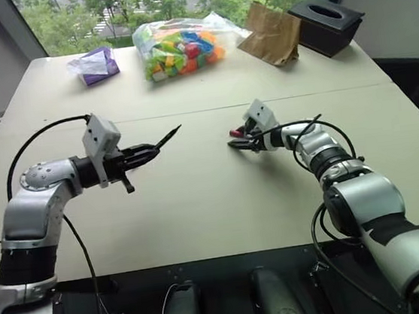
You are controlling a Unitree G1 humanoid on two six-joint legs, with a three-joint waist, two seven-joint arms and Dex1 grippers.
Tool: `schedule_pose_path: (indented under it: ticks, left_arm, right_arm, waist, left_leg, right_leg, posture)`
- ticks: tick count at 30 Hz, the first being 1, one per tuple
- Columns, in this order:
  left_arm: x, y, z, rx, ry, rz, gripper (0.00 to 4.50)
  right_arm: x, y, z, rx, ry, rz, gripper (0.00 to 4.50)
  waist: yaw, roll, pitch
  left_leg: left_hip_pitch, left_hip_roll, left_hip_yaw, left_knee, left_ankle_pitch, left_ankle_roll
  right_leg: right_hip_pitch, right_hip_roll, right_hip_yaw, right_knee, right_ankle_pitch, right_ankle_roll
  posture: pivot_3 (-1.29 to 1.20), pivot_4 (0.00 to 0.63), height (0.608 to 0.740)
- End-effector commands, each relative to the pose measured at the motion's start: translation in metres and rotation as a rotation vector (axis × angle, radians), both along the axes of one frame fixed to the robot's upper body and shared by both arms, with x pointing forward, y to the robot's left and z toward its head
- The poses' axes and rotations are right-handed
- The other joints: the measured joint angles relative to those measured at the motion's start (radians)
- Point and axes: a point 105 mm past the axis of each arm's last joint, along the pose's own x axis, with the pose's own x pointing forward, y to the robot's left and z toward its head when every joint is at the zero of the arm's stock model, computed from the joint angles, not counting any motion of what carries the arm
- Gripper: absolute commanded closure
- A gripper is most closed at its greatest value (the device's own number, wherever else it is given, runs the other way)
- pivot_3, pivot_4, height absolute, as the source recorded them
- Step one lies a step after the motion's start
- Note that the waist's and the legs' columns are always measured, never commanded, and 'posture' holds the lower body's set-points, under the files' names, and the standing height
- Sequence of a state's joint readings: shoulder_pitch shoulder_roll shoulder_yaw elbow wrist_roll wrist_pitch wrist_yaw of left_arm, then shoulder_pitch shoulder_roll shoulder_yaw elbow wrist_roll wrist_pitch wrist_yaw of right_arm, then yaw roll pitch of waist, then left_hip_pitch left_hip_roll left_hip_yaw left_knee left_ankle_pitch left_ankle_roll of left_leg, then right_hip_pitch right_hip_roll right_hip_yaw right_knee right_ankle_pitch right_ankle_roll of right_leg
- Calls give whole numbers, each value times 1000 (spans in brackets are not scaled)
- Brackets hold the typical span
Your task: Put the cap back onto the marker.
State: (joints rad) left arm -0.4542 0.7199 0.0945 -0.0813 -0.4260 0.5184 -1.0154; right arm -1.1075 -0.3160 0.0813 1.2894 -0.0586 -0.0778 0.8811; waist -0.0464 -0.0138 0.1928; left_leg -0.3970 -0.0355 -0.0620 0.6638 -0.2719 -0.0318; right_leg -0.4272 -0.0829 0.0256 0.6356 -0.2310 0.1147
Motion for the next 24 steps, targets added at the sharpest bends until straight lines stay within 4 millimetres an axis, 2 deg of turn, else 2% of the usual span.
schedule_pose_path:
  ticks: [1, 2, 3, 10, 13, 17, 20, 24]
  left_arm:
    - [-3, 3, 14, 1, -62, 7, 4467]
    - [-3, 3, 14, 1, -62, 8, 4467]
    - [-3, 3, 14, 0, -63, 9, 4467]
    - [-1, 2, 14, -1, -63, 4, 4467]
    - [-1, -2, 12, 4, -54, -26, 4467]
    - [1, -6, 0, 99, -61, -88, 4467]
    - [5, -10, -7, 186, -92, -133, 4467]
    - [15, -18, -7, 254, -151, -178, 4467]
  right_arm:
    - [2, 1, 6, -1, -21, -1, 4043]
    - [2, 1, 5, -4, -20, 1, 4407]
    - [2, 2, 5, -6, -20, 3, 4465]
    - [0, -1, 2, -42, -42, 24, 4465]
    - [0, -4, 10, -81, -95, 61, 4465]
    - [-8, -7, 34, -135, -192, 190, 4465]
    - [-19, -10, 52, -185, -253, 267, 4465]
    - [-37, -16, 64, -312, -321, 335, 4465]
  waist:
    - [0, 0, 0]
    - [0, 0, 0]
    - [0, 0, 0]
    - [0, 0, 0]
    - [1, 0, 0]
    - [2, 0, 0]
    - [1, 1, 0]
    - [2, 1, 0]
  left_leg:
    - [0, 0, 0, 0, 0, 0]
    - [0, 0, 0, 0, 0, 0]
    - [0, 0, 0, 0, 0, 0]
    - [0, 0, 0, 0, 0, 0]
    - [0, 0, 0, 0, 0, 0]
    - [0, 0, 1, 0, 0, 0]
    - [0, 0, 1, 0, 0, 0]
    - [0, 0, 1, 0, 0, 0]
  right_leg:
    - [0, 0, 0, 0, 0, 0]
    - [0, 0, 0, 0, 0, 0]
    - [0, 0, 0, 0, 0, 0]
    - [0, 0, 0, 0, 0, 0]
    - [0, 0, 0, 0, 0, 0]
    - [1, 0, 0, 0, 0, 0]
    - [0, 0, 0, 0, 0, 0]
    - [0, 0, 0, 0, 0, 0]
  posture:
    - [0, 150, 740]
    - [0, 150, 740]
    - [0, 150, 740]
    - [0, 150, 740]
    - [0, 150, 740]
    - [0, 150, 740]
    - [0, 150, 740]
    - [0, 150, 740]
